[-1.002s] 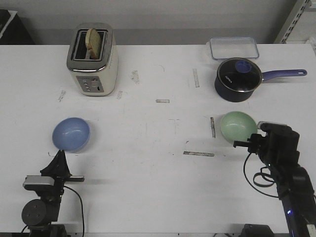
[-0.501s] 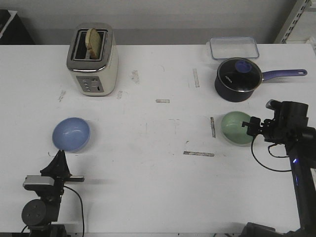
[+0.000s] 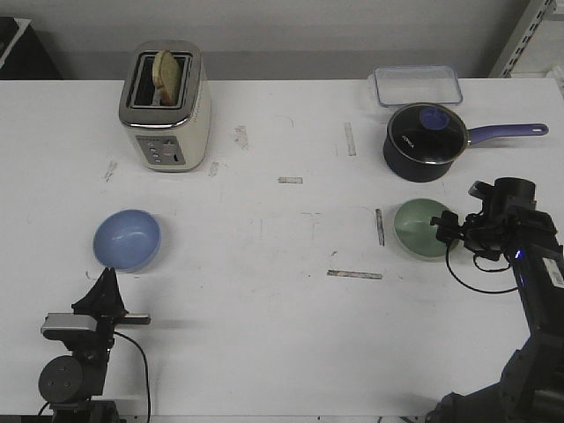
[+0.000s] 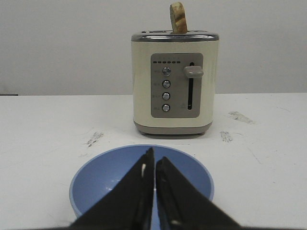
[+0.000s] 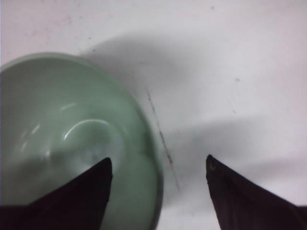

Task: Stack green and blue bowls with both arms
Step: 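Drag the green bowl with the right gripper toward the table center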

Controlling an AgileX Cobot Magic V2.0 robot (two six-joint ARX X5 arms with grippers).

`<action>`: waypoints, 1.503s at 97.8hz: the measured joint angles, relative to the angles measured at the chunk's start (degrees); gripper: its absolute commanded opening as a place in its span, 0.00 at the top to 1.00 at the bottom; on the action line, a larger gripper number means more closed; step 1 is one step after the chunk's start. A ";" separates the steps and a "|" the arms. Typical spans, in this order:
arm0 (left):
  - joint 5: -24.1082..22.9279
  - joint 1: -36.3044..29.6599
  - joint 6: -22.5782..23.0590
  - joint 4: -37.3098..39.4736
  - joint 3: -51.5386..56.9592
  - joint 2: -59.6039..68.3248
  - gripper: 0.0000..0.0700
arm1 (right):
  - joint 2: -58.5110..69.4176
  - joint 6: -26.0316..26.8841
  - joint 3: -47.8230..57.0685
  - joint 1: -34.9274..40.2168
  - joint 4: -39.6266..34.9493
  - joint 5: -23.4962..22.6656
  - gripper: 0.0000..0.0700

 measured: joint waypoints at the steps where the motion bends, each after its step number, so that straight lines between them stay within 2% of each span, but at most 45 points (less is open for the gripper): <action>1: 0.00 0.00 0.00 0.00 0.00 0.00 1.00 | 0.11 0.00 0.00 0.00 0.13 0.00 0.61; 10: 0.00 0.00 0.00 0.00 0.00 0.00 1.00 | 0.96 0.02 0.00 0.00 1.16 0.02 0.87; 18: 0.00 0.00 0.00 0.00 0.00 0.00 1.00 | 1.07 0.02 0.00 0.00 1.42 0.02 0.99; 50: 0.00 0.00 0.00 0.00 0.00 0.00 1.00 | -1.77 0.13 0.83 2.69 0.98 0.37 0.99; 64: 0.00 0.00 0.00 0.00 0.00 0.00 1.00 | -4.87 0.98 1.88 9.40 1.36 0.17 0.99; 81: 0.00 0.00 0.00 0.00 0.00 0.00 1.00 | -4.85 4.37 1.92 19.67 1.62 0.13 0.99; 110: 0.00 0.00 0.00 0.00 0.00 0.00 1.00 | -4.20 10.14 1.92 36.11 7.80 0.07 0.99; 127: 0.00 0.00 0.00 0.00 0.00 0.00 1.00 | -0.61 13.00 1.92 41.33 9.55 0.04 0.99; 147: 0.00 0.00 0.00 0.00 0.00 0.00 1.00 | 2.78 15.43 1.92 43.47 11.13 0.35 0.99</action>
